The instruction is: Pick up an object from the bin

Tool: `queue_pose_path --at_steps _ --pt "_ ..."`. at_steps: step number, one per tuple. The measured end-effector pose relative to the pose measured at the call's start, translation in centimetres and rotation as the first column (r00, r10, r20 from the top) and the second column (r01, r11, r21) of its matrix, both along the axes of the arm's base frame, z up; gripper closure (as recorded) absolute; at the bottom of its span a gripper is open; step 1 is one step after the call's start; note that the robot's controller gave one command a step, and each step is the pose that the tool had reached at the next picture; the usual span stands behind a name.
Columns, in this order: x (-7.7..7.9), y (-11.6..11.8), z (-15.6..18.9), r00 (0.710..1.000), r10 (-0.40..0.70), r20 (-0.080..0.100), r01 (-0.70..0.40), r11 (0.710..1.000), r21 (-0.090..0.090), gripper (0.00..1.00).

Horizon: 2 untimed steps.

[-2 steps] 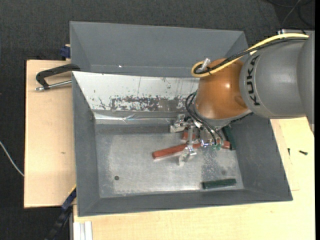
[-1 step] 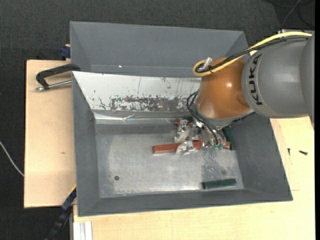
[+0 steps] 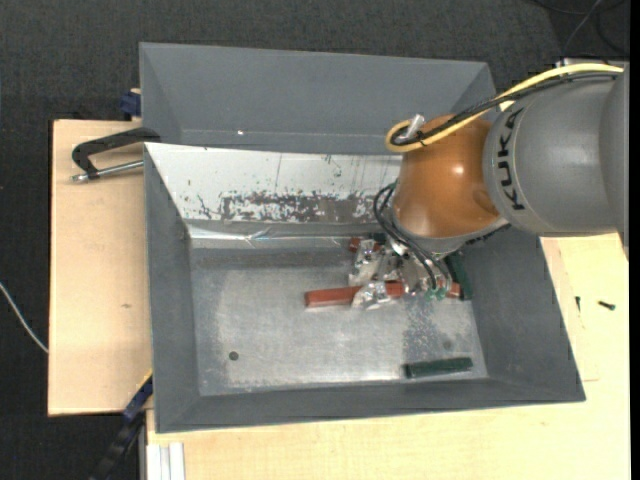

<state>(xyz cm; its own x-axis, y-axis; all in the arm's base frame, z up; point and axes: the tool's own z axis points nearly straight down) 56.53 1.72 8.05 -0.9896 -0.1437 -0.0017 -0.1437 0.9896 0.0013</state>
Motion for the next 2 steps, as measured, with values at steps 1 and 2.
queue_pose_path --at_steps 1,2 --pt "-0.1 0.0 0.4 1.000 0.000 -0.003 0.000 1.000 0.000 1.00" --pt "-0.1 0.0 1.8 1.000 0.000 0.000 0.000 1.000 0.000 1.00"
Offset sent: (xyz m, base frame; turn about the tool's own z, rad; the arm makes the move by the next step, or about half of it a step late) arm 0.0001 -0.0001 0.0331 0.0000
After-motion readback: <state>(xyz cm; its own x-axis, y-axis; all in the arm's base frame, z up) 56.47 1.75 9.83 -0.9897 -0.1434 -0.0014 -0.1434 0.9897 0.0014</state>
